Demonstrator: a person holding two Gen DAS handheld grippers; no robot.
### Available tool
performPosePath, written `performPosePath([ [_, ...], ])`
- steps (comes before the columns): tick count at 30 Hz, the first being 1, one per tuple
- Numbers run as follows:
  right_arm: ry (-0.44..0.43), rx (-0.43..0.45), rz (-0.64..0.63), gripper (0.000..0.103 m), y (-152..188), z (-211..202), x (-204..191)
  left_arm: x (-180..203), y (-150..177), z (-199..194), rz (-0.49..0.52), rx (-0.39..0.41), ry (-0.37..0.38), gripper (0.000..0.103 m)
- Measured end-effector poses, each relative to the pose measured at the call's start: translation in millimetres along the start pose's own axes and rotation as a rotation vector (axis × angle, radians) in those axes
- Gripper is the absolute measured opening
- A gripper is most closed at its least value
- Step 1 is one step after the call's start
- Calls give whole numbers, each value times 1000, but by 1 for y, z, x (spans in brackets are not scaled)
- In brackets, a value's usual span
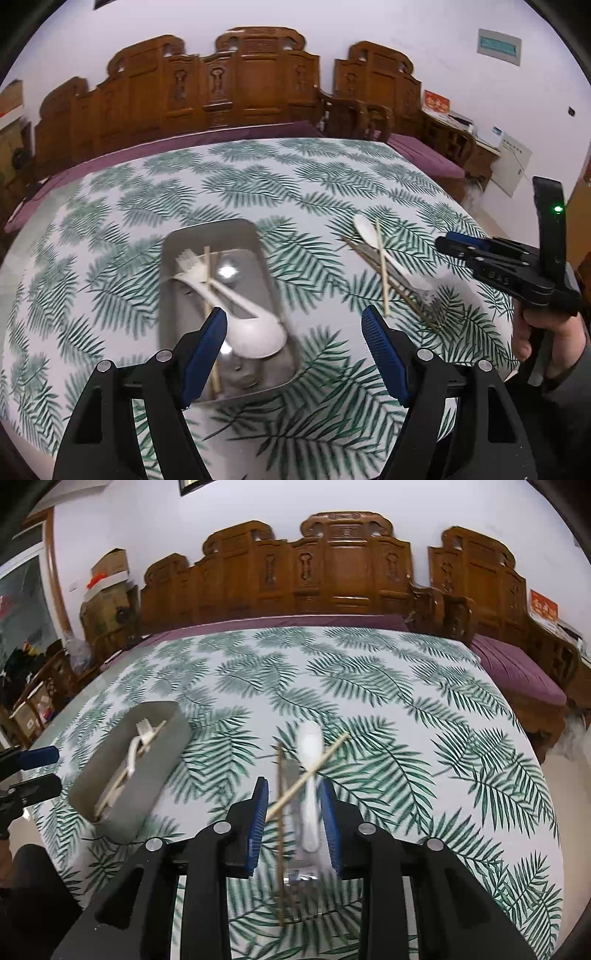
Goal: Organize utensils
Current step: 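Grasp a wooden chopstick with the right gripper while the left gripper grasps another chopstick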
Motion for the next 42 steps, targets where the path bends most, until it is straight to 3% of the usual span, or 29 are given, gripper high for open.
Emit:
performPosePath([
  [3, 6, -11, 2, 32, 9, 8, 7, 16, 0, 14, 31, -16, 17, 71],
  [11, -11, -62, 38, 32, 28, 27, 22, 53, 0, 56, 85, -73, 77, 58],
  [13, -11, -74, 49, 32, 31, 30, 25, 62, 0, 69, 94, -95, 90, 48],
  [16, -14, -77, 60, 32, 32, 32, 28, 73, 1, 85, 102, -121, 113, 43],
  [28, -22, -87, 55, 32, 31, 38, 29, 104, 8, 148, 152, -203, 125, 26],
  [30, -25, -83, 56, 32, 30, 37, 29, 106, 8, 153, 153, -208, 123, 25],
  [32, -26, -82, 56, 32, 30, 37, 29, 108, 10, 158, 160, -219, 123, 17],
  [33, -26, -83, 55, 32, 31, 38, 29, 109, 12, 159, 169, -226, 120, 4],
  [42, -81, -70, 22, 31, 28, 36, 11, 89, 17, 125, 159, -184, 119, 4],
])
Point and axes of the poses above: each gripper's, at about its wrist camera, not at the fingertips, and z roughly the way its jaws point, x to its right, y to its underside, the point moved 7 cm from there along z, roughly the way its jaws point, and after that the axes turned 8 degrees about -z, right-handed, at the moved point
